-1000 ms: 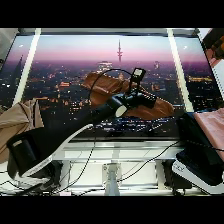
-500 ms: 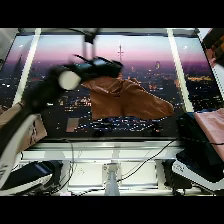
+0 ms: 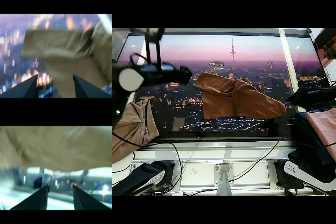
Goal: Fold the clothes and pants, and hang the long-sleeved shirts on hangers.
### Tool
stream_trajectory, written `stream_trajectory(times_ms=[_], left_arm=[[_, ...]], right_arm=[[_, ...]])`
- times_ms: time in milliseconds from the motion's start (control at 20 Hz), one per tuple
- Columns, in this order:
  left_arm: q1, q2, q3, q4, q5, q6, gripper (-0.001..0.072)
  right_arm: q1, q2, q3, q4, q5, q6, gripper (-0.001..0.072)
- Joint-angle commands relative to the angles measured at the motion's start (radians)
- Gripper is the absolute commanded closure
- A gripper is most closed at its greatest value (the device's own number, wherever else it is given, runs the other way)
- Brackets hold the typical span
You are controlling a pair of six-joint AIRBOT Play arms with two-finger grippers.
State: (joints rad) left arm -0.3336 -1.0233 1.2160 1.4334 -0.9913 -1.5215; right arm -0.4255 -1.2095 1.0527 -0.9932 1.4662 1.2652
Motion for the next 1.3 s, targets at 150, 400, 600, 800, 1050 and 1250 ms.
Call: stream_trajectory(times_ms=[150,400,600,800,1050,1250], left_arm=[[0.017,0.066,-0.429,-0.161,0.1,-0.019,0.0209],[0.017,0.064,-0.549,-0.314,0.199,-0.02,0.0207],[0.017,0.064,-0.55,-0.324,0.2,-0.019,0.0207],[0.017,0.056,-0.556,-0.325,0.229,-0.02,0.0207],[0.016,0.023,-0.556,-0.367,0.23,-0.019,0.0207],[0.016,0.005,-0.556,-0.373,0.229,-0.02,0.0208]], right_arm=[[0.293,0.0,-0.14,0.04,-0.09,-0.053,0.0362],[0.521,0.0,-0.142,-0.169,-0.299,-0.007,0.0362],[0.397,0.002,-0.142,-0.277,-0.307,0.017,0.0364],[0.247,0.029,-0.251,-0.147,-0.28,-0.031,0.0364],[0.219,0.167,-0.53,0.048,-0.44,-0.071,0.0364],[0.22,0.262,-0.682,0.233,-0.624,0.031,0.0363]])
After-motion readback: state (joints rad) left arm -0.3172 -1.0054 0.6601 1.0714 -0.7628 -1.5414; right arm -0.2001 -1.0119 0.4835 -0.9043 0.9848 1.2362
